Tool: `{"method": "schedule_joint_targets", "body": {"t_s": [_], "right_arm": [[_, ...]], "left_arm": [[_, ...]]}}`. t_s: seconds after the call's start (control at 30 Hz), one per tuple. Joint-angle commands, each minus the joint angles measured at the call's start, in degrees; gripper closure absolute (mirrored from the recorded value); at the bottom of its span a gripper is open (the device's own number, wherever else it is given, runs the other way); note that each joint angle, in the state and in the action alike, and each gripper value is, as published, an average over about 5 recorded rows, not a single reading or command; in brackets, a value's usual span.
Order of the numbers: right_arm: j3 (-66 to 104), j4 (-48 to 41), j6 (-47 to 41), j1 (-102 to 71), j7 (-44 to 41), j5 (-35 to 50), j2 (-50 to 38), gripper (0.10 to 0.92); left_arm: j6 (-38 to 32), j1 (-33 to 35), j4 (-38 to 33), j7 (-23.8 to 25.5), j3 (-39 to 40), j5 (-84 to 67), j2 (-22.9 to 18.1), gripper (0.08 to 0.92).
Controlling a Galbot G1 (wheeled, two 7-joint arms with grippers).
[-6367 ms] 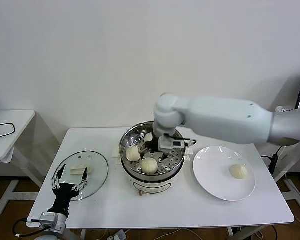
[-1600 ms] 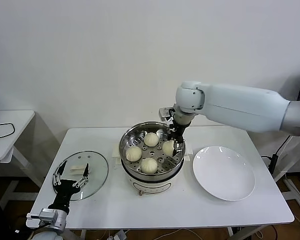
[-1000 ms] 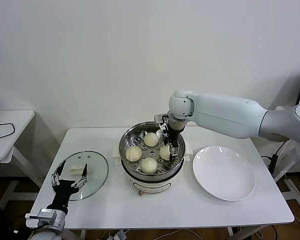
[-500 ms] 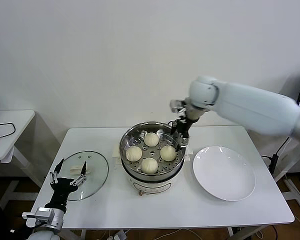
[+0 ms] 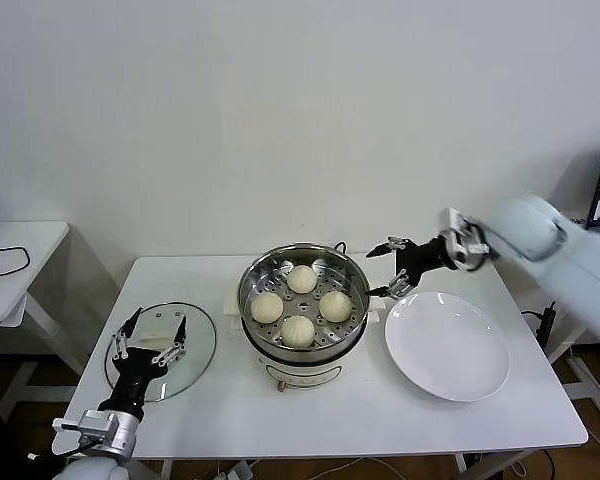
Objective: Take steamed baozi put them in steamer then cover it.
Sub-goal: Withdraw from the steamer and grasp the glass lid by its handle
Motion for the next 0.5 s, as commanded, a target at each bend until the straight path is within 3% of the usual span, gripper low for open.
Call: {"method": "schedule_joint_targets", "body": {"t_s": [0.03, 0.23, 0.5], "right_arm": [[43.4, 10.5, 19.6, -51.1, 35.6, 5.1, 0.4, 0.203], [51.4, 13.2, 27.3, -61.6, 48.8, 2.0, 12.6, 0.203], [55.2, 13.5, 35.8, -70.8, 56.4, -4.1, 27.4, 0.203]], "left_arm": [[-0.8, -0.6, -0.4, -2.1, 2.5, 1.0, -0.1, 0.177], [-2.5, -1.6, -0.2, -3.7, 3.6, 1.1, 0.0, 0.177], [-5.5, -2.1, 1.7, -3.9, 5.4, 1.0, 0.6, 0.177]]}}
